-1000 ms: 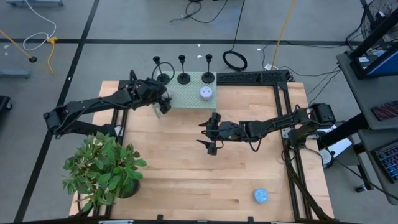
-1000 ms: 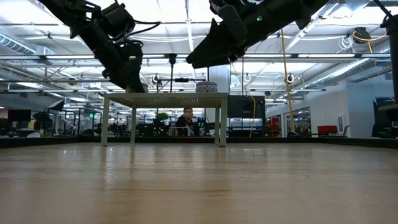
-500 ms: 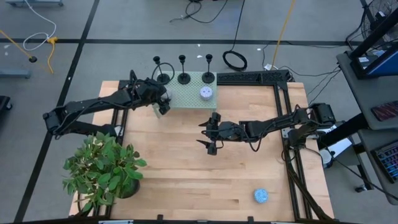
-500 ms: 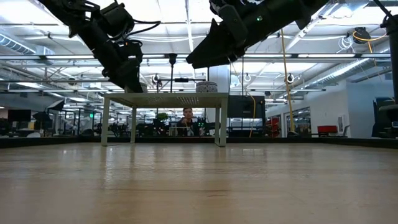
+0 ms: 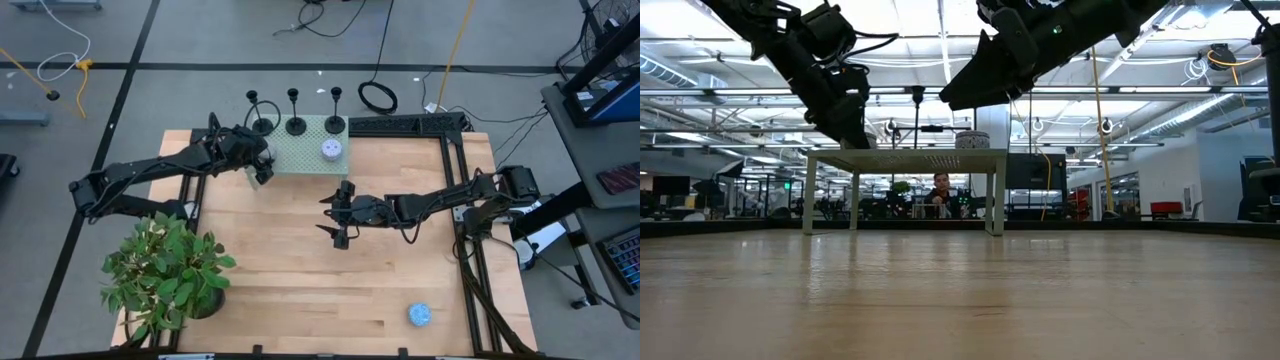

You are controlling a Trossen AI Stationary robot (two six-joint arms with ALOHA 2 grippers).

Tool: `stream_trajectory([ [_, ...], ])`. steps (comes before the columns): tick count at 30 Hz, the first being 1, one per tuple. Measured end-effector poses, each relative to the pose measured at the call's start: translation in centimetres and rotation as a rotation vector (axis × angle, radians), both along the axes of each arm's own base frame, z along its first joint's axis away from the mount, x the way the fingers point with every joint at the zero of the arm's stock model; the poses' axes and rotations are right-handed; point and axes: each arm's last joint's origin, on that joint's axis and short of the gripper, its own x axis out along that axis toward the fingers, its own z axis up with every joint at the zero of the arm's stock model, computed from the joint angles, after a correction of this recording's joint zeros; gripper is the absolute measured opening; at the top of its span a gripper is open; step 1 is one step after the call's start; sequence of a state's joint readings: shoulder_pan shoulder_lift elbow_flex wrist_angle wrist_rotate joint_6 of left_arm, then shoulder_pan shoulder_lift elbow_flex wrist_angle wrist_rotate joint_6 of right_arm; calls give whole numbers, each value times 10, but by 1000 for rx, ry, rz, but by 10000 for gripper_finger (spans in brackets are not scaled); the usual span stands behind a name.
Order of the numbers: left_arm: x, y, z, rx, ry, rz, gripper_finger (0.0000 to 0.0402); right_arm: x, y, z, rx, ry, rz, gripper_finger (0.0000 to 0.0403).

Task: Pick & Place candle stick holders
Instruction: Put the left blue and yellow scented decorative candle on the shelf, then put the light blue scented decorative candle on the shelf

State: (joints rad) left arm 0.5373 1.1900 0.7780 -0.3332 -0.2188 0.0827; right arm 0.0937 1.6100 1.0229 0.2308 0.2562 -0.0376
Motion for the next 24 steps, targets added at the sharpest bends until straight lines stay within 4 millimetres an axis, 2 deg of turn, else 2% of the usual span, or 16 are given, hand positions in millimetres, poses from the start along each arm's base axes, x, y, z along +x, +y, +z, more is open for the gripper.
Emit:
stream_trajectory([
  [5, -1, -1, 4, 16, -21, -3, 345, 0, 0, 0, 0, 0, 0, 318],
  [15, -13, -9, 24, 66, -102, -18, 345, 0, 0, 0, 0, -2, 0, 318],
  [20, -19, -21, 40, 105, -184, -64, 344, 0, 0, 0, -1, -2, 1, 318],
  [24, -22, -36, 53, 75, -287, -199, 340, 0, 2, -1, -1, 6, 6, 318],
])
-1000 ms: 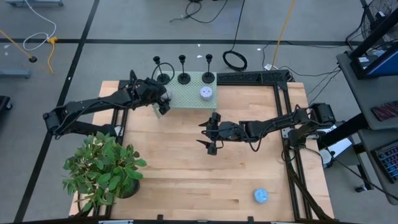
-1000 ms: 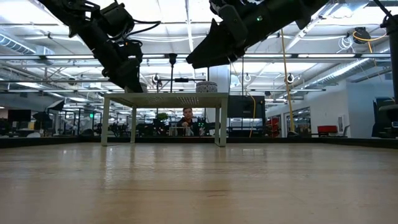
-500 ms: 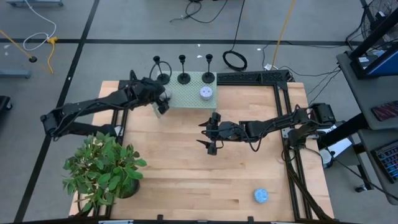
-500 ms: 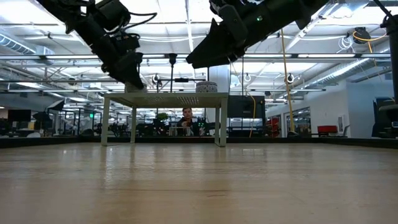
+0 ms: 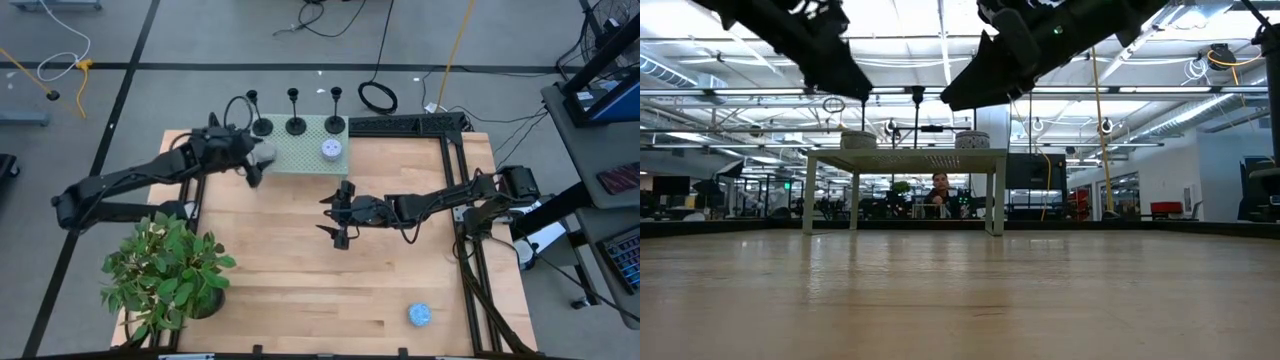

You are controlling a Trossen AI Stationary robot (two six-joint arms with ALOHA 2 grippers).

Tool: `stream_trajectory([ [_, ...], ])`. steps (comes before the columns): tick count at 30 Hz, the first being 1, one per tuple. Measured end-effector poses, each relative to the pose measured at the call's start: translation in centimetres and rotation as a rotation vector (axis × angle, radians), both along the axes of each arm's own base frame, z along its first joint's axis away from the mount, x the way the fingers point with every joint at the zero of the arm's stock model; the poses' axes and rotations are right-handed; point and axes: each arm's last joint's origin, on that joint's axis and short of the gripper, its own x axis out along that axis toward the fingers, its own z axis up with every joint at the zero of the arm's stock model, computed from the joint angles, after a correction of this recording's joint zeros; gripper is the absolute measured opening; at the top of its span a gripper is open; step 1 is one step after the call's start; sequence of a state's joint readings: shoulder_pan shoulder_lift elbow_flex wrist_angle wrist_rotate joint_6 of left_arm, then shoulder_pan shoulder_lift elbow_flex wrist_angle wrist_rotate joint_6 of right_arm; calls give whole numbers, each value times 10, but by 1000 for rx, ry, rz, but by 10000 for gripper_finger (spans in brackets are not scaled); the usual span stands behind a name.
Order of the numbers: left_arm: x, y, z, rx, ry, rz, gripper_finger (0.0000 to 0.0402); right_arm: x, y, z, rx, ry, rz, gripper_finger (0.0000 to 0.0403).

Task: Pick & Place candle stick holders
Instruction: Put the light blue scented decorative candle on the shelf

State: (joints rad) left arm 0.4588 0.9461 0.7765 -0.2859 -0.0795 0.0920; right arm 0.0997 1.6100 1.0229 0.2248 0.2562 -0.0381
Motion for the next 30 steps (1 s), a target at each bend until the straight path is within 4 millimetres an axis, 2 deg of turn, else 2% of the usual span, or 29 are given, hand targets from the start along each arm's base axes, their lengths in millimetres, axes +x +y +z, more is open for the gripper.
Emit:
stream_trajectory([
  [4, 0, -16, 6, -80, -76, -169, 323, -5, 13, -2, -33, 58, 54, 318],
  [10, 8, -37, 6, -160, -93, -411, 290, -31, 47, 7, -24, 174, 258, 318],
  [15, 16, -48, 2, -154, -64, -481, 277, -61, 74, 26, 76, 210, 373, 318],
  [19, 26, -54, -7, -184, -22, -512, 279, -84, 91, 34, 186, 283, 427, 318],
  [23, 36, -59, -17, -220, 27, -524, 282, -104, 107, 31, 237, 403, 472, 318],
  [30, 53, -65, -36, -294, 99, -530, 283, -125, 133, 18, 199, 510, 561, 318],
])
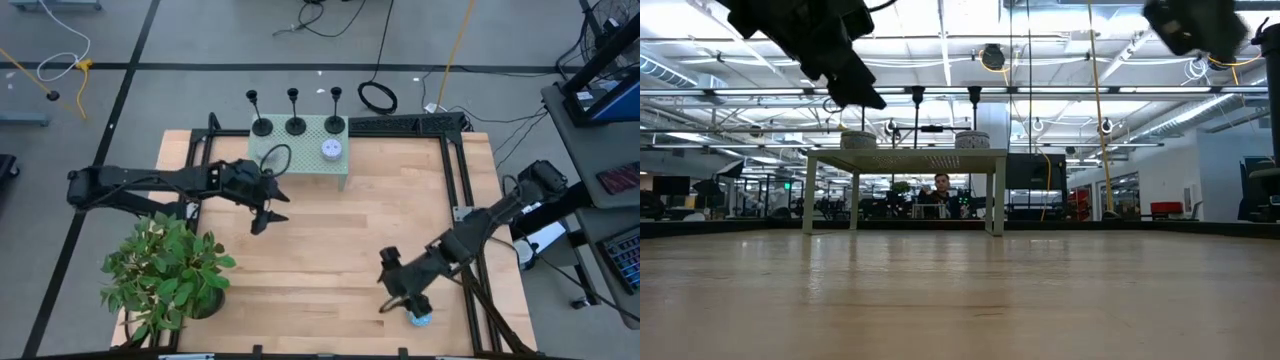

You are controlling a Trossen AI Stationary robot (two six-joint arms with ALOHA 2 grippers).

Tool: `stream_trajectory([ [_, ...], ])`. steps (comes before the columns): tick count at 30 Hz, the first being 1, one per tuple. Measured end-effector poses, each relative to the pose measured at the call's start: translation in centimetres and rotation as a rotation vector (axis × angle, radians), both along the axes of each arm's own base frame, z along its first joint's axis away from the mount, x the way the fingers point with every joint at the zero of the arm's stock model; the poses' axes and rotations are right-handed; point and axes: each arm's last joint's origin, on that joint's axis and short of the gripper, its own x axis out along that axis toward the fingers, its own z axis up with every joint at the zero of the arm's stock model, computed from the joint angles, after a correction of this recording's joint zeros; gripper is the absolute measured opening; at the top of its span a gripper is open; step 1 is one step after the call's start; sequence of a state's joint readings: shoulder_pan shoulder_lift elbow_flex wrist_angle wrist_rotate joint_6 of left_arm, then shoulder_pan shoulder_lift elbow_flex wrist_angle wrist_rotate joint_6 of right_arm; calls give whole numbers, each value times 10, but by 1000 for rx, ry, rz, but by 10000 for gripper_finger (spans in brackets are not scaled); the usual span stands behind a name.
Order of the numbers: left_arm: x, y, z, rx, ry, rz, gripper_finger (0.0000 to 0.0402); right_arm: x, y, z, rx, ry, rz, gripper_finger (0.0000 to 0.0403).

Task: Pick & Place candle stick holders
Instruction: Put the light blue scented decorative candle on the shelf

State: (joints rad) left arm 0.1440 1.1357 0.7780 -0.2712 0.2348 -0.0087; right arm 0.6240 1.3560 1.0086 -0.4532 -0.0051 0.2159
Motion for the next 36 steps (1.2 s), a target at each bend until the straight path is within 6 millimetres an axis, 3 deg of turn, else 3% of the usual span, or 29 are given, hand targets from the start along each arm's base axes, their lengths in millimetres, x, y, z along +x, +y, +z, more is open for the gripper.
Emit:
stream_trajectory([
  [7, 16, -4, -6, -14, -35, -14, 283, -38, 5, -41, -37, 100, 62, 318],
  [12, 24, -6, -4, -9, -103, -20, 283, -58, 8, -66, 123, 66, 14, 318],
  [18, 26, -6, -2, -3, -137, -22, 283, -82, 15, -87, 250, -44, 143, 318],
  [29, 28, -6, 2, -23, -177, -9, 283, -102, 6, -112, 208, -214, 126, 318],
  [36, 29, -5, 5, -23, -206, -7, 283, -101, 13, -100, 334, -308, 228, 318],
])
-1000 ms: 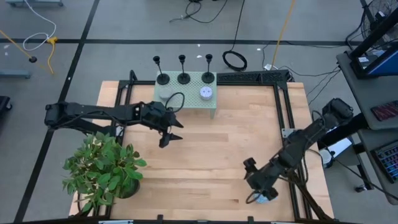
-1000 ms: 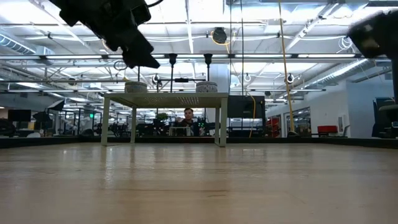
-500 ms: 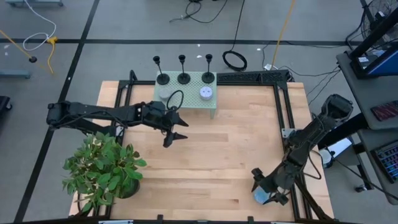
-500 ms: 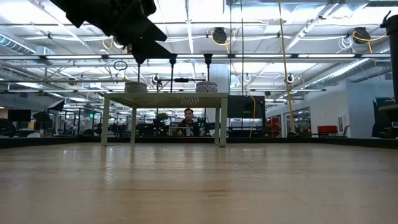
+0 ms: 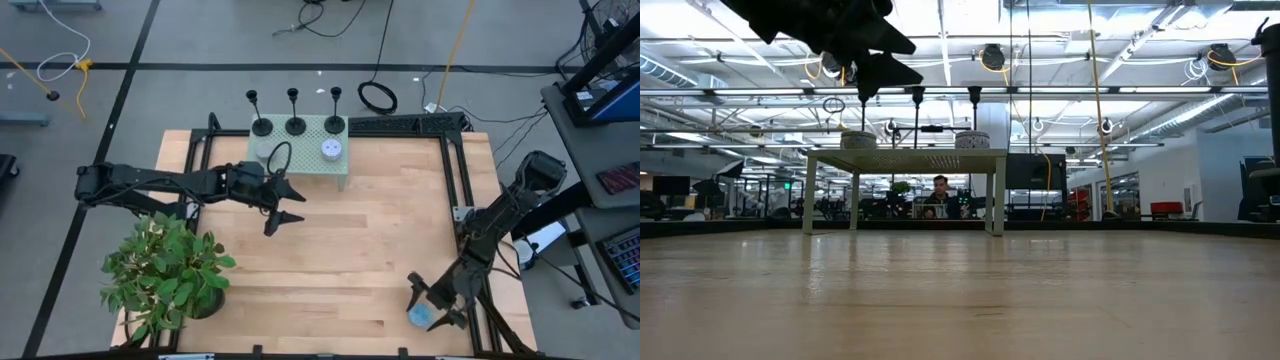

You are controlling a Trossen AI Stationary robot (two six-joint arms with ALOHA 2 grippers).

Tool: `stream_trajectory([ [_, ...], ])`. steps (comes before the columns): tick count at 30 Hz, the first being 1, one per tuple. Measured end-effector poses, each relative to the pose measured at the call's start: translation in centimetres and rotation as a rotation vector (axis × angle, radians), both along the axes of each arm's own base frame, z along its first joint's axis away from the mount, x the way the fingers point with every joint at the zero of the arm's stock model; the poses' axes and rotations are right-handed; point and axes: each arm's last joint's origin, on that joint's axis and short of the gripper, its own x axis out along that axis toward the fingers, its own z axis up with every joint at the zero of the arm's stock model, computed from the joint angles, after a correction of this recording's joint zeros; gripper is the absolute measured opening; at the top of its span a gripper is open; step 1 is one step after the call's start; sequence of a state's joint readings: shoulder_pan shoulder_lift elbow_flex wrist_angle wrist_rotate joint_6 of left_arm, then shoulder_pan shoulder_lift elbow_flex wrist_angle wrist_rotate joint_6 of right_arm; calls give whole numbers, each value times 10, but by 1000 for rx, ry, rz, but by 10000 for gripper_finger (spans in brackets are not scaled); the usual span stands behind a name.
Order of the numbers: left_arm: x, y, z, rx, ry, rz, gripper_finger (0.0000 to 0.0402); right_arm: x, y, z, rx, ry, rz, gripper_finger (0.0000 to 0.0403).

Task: Pick & Place candle stick holders
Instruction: Put the light blue scented decorative candle on the shelf

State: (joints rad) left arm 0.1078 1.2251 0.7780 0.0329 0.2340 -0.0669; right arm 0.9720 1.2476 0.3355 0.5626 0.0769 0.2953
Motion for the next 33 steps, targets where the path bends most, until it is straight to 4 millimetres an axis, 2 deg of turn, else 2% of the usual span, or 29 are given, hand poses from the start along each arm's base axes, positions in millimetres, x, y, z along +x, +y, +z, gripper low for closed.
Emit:
stream_trajectory([
  [5, 0, 0, 0, -2, -3, 1, 283, -4, 1, -8, -75, 11, 31, 318],
  [23, 4, 0, 10, -4, -113, 7, 283, 1, 7, -49, -230, 73, 14, 318],
  [33, 4, 0, 11, -6, -119, 8, 283, 11, -1, -49, -309, -45, -280, 318],
])
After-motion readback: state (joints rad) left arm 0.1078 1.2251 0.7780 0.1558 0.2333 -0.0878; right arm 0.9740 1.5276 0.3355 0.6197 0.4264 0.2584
